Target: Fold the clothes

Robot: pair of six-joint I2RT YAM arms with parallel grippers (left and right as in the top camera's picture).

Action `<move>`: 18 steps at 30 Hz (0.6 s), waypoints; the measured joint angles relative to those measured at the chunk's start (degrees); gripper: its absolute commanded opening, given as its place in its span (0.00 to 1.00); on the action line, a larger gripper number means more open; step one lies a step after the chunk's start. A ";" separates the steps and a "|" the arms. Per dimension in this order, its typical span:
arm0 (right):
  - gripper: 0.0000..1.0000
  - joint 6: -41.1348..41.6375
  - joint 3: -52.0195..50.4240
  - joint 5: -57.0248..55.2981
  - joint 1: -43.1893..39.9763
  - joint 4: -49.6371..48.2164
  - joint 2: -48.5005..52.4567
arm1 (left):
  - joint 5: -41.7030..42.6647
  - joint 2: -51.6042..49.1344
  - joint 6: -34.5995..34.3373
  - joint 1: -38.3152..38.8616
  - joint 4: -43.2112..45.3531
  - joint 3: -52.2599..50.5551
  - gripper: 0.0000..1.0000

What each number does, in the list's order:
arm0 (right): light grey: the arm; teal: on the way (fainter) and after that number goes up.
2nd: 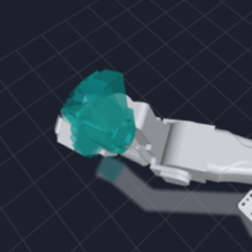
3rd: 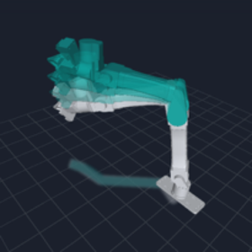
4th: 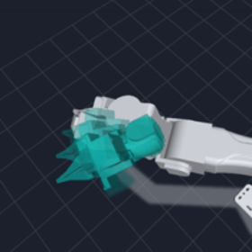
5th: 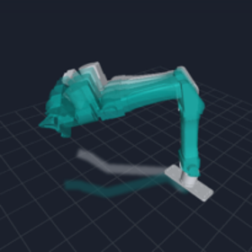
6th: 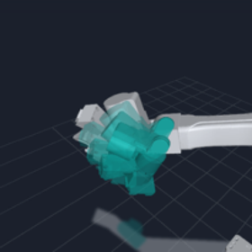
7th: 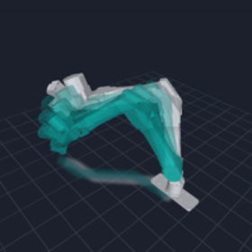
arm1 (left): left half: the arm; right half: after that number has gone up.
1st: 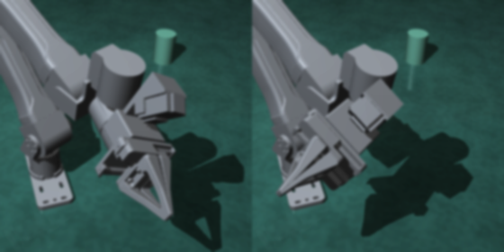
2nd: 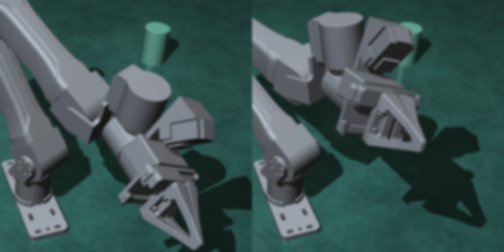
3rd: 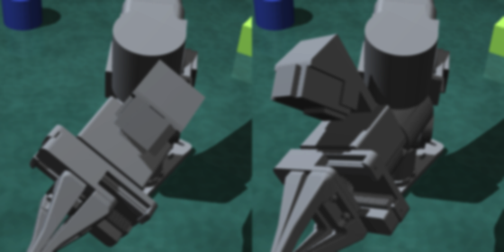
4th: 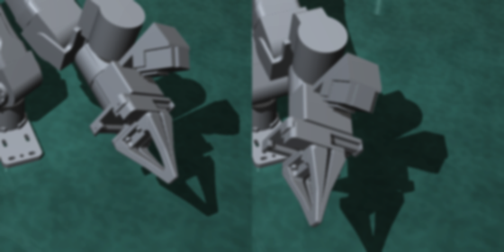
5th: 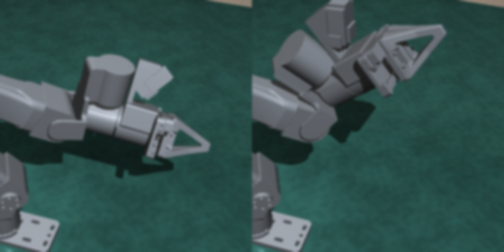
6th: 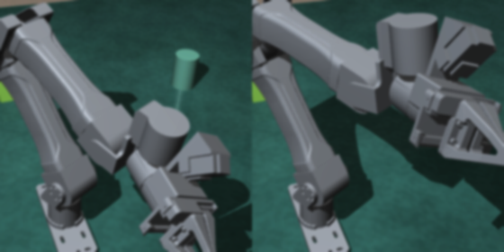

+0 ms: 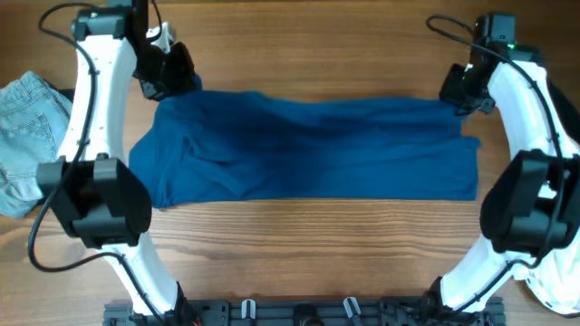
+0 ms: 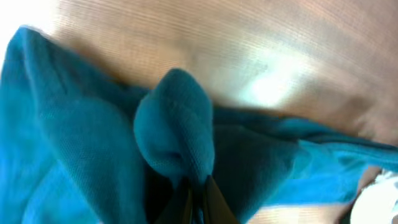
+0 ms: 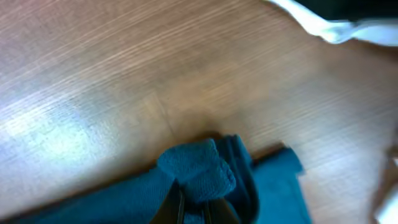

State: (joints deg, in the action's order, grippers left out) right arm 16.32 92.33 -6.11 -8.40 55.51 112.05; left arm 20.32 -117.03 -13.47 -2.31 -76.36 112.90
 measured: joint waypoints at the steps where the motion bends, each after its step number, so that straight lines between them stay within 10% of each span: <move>1: 0.04 -0.68 0.15 -0.46 0.00 2.80 -0.26 | -0.31 0.35 0.66 -0.37 -2.60 0.00 0.04; 13: 0.06 -4.02 0.07 -7.08 0.00 18.14 -0.31 | -8.33 0.39 4.66 -1.31 -17.09 -0.96 0.04; 14: 0.25 -4.04 0.07 -7.41 0.00 18.47 -0.31 | -8.50 0.39 4.68 -1.31 -17.79 -1.55 0.04; 16: 0.40 -4.04 0.07 -7.89 0.00 18.86 -0.31 | -8.52 0.39 4.68 -1.31 -19.41 -2.86 0.37; 18: 0.41 -4.31 0.07 -8.44 0.00 19.32 -0.31 | -8.72 0.39 5.07 -1.31 -19.93 -3.52 0.41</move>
State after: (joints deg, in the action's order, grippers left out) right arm 12.01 92.40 -14.55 -8.40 74.83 111.74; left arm 11.60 -116.64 -8.40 -3.62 -96.29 109.38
